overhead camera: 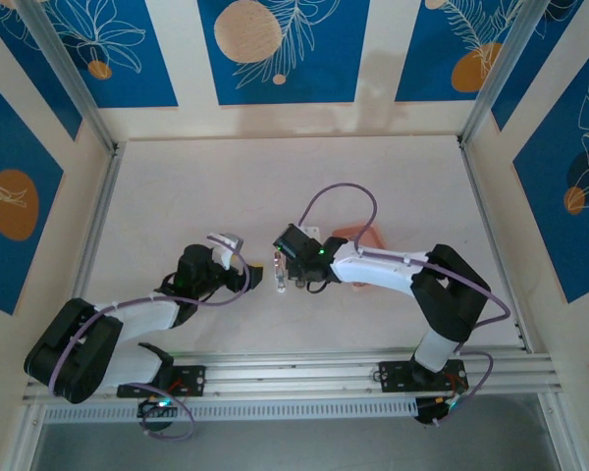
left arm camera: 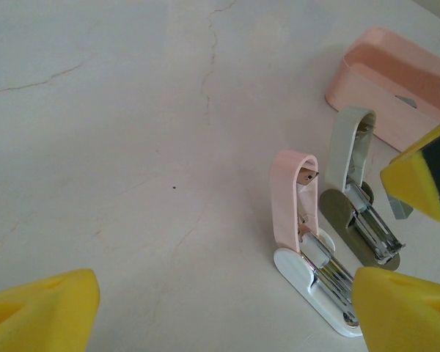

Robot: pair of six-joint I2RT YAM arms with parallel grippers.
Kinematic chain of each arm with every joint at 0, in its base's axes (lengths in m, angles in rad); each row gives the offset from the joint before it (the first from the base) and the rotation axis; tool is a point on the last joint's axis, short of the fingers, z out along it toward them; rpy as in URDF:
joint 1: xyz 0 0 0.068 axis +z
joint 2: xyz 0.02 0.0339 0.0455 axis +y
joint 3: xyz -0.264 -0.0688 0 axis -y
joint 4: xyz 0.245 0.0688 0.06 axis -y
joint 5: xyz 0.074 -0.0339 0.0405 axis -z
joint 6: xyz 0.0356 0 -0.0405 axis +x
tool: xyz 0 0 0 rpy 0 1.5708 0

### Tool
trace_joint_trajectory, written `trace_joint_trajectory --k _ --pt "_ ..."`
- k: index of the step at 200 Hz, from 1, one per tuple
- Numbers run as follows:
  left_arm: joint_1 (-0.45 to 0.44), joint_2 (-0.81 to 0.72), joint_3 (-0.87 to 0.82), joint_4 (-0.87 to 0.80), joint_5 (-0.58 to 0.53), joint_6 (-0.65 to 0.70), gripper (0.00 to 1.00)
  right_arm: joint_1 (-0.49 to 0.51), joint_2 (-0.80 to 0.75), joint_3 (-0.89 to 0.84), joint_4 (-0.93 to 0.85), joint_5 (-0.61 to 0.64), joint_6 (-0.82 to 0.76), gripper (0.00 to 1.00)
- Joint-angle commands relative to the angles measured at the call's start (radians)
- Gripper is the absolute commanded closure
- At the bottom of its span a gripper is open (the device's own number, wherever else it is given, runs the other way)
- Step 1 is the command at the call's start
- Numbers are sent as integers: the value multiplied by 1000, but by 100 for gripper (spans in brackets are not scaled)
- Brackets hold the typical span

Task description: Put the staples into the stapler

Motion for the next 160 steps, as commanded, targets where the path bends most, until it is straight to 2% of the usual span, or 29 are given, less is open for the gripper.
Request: trace_joint_trajectory --k 1,160 --pt "10 11 5 21 0 -3 11 3 -3 -10 11 -2 22 85" --pt "10 3 3 6 -6 4 11 -3 64 -6 -34 -17 35 85"
